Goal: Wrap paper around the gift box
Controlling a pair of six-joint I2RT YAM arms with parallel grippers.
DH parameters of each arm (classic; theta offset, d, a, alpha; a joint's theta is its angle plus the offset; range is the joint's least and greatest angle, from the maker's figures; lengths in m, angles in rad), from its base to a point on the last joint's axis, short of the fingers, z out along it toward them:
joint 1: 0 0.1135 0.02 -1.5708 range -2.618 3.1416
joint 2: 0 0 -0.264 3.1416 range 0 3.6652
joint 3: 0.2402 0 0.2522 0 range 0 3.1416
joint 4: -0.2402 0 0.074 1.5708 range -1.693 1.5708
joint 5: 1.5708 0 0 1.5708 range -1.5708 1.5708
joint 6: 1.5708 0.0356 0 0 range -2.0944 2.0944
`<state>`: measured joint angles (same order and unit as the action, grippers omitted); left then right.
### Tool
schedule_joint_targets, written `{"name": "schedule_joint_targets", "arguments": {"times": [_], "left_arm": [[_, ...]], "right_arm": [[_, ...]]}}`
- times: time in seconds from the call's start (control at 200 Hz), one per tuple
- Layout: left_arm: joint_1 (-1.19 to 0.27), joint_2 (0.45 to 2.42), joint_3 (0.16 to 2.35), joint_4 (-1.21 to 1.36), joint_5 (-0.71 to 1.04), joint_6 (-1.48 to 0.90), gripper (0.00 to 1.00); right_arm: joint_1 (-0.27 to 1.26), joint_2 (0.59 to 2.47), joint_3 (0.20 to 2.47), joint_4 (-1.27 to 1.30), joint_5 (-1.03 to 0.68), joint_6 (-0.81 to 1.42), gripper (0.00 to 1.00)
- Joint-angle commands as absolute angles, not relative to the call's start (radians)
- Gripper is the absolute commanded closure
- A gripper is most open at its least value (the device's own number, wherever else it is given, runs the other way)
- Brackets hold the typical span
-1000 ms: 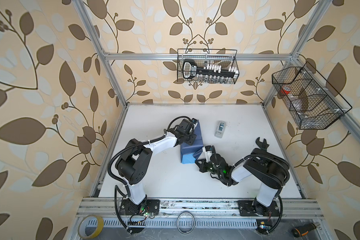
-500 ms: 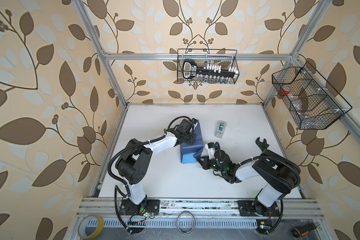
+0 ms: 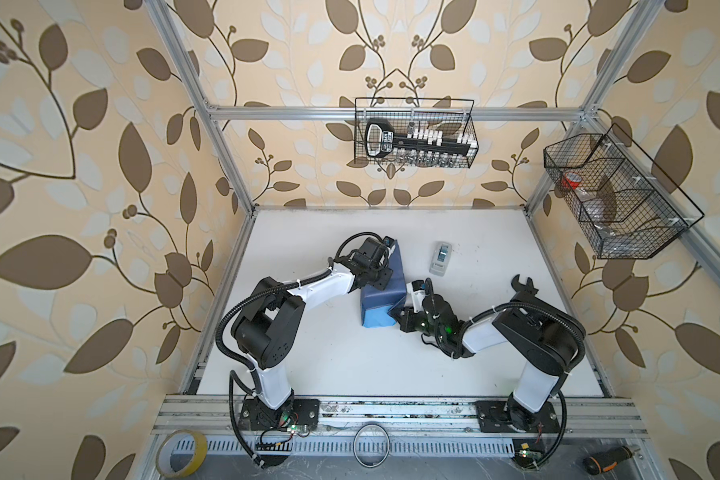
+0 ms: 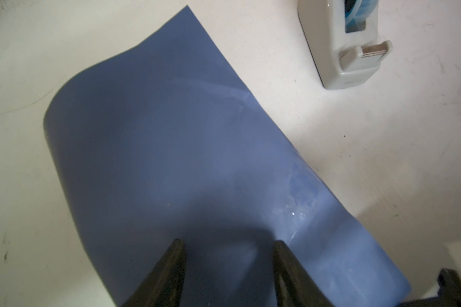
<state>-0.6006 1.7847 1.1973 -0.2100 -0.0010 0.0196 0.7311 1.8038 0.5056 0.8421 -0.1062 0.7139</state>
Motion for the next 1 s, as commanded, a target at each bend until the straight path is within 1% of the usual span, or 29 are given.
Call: {"name": "schedule_joint_targets", "arguments": {"times": [0.0, 0.36, 0.615, 0.79, 0.995], "left_arm": [[-0.596, 1.862, 1.17, -0.335, 0.033, 0.006, 0.47], [-0.596, 1.864, 1.171, -0.335, 0.035, 0.006, 0.47], [-0.596, 1.864, 1.174, -0.338, 0.036, 0.008, 0.47], [-0.596, 1.863, 1.174, -0.339, 0.036, 0.008, 0.47], [-0.596, 1.861, 1.172, -0.338, 0.037, 0.006, 0.47]], "right_arm": [[0.736, 1.84, 0.542, 0.875, -0.075, 0.719, 0.89], [0.756, 1.888, 0.558, 0.885, 0.049, 0.721, 0.88], [0.758, 1.918, 0.557, 0.894, 0.069, 0.706, 0.85], [0.764, 1.92, 0.563, 0.872, 0.095, 0.683, 0.81], [0.766, 1.926, 0.549, 0.854, 0.095, 0.676, 0.81]]}}
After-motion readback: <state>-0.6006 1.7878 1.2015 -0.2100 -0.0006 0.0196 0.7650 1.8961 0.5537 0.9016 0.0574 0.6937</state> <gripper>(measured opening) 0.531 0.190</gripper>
